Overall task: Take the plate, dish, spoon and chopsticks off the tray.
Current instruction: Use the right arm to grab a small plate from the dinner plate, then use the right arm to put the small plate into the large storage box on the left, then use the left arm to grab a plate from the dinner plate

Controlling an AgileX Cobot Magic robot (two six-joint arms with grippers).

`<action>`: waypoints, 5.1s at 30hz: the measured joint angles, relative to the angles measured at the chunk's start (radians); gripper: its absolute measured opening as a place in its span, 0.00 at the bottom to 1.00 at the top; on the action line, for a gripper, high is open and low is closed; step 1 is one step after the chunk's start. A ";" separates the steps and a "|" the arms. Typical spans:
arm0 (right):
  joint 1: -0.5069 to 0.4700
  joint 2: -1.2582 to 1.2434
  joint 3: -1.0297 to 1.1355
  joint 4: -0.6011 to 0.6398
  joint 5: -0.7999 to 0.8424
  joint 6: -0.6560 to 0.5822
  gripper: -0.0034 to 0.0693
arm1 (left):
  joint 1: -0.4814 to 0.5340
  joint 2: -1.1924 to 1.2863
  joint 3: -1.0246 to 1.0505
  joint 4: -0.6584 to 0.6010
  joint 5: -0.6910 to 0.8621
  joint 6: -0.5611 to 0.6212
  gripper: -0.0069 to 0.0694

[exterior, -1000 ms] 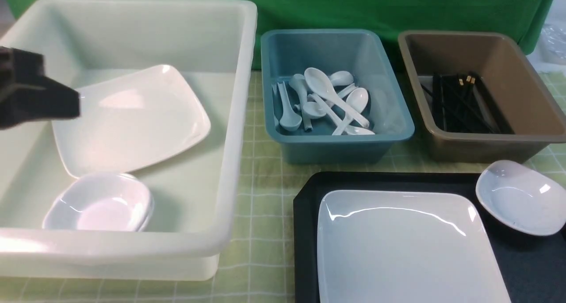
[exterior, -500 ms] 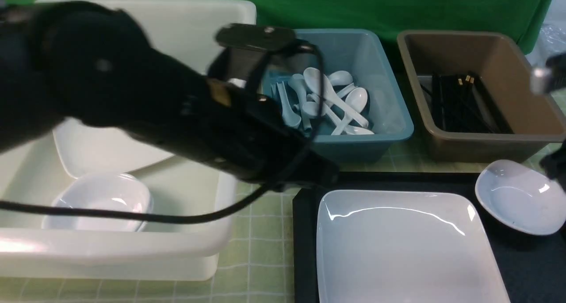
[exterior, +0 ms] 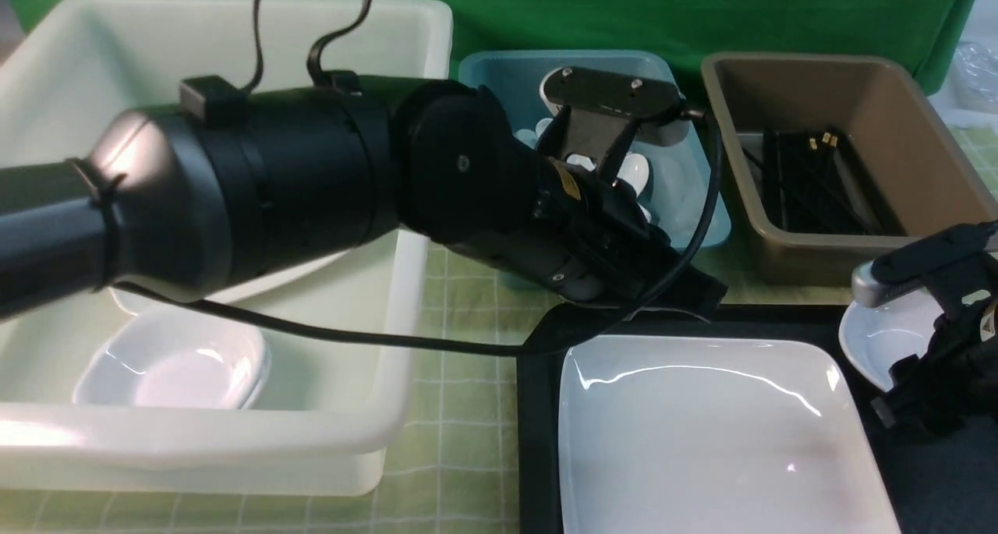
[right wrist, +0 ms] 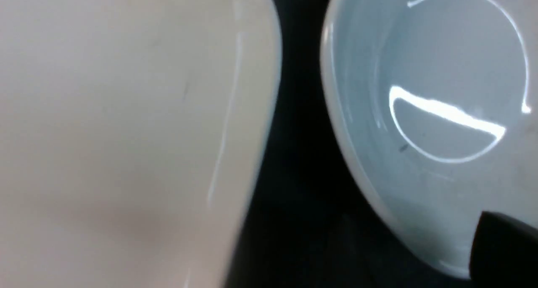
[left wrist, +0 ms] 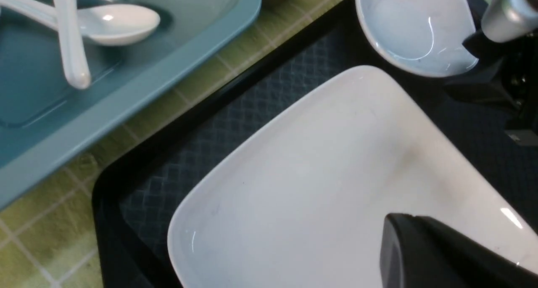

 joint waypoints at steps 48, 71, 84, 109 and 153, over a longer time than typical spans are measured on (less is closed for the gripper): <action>0.818 0.286 -1.094 0.404 0.148 -0.181 0.14 | 0.873 -0.546 -0.129 0.155 0.505 -0.051 0.09; 0.939 0.814 -1.488 0.399 0.235 -0.161 0.47 | 0.993 -0.708 0.170 0.072 0.400 -0.015 0.09; 0.937 0.746 -1.628 0.056 0.585 -0.110 0.36 | 0.993 -0.708 0.171 0.037 0.399 0.027 0.09; 0.369 -0.132 -0.708 0.186 0.602 -0.053 0.07 | 0.512 -0.344 0.171 0.292 0.391 -0.093 0.09; 0.051 -0.202 -0.384 0.212 0.673 -0.038 0.07 | 0.289 -0.226 -0.022 0.110 0.398 -0.006 0.09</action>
